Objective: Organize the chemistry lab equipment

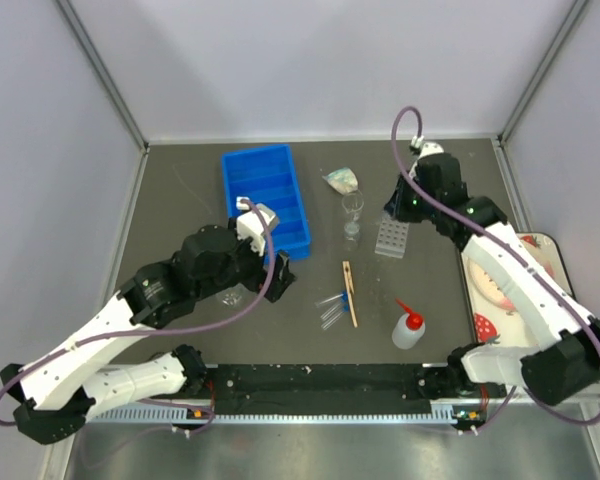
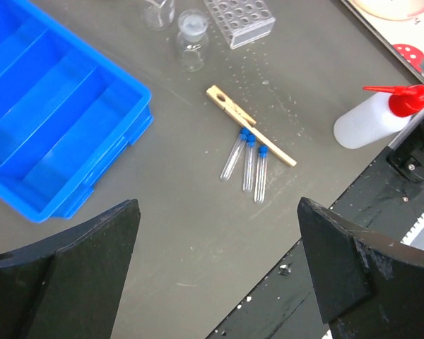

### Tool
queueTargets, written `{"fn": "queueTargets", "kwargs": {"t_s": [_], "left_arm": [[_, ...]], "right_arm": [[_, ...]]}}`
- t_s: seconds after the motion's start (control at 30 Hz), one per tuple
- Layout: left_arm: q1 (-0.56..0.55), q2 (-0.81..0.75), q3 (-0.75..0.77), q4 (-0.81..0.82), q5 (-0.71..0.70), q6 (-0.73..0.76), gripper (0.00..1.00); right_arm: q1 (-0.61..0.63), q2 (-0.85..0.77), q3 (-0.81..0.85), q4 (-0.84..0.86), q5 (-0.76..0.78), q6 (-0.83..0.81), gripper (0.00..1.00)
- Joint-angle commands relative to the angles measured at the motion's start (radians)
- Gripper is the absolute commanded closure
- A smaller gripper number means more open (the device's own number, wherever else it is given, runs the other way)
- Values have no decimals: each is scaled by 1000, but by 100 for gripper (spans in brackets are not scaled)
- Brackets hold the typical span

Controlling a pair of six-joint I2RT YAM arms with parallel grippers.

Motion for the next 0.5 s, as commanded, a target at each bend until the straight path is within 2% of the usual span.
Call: {"fn": "queueTargets", "kwargs": {"t_s": [0.0,0.07,0.17,0.33,0.47], "left_arm": [[1,-69,-65,24,-107,-38,1],[0,-87,-96,39,-129,-35,1],[0,-107,-119,57,-161,-46,1],[1,-122,-148,97,-135,-52,1],[1,-130,-163,103,-132,-34,1]], "right_arm": [[-67,113,128,10,235,-53,100],[-69,170,178,13,322,-62,100],[-74,269,230,34,364,-73,100],[-103,401,312,48,369,-79,100],[-158,422,300,76,326,-73,100]]}}
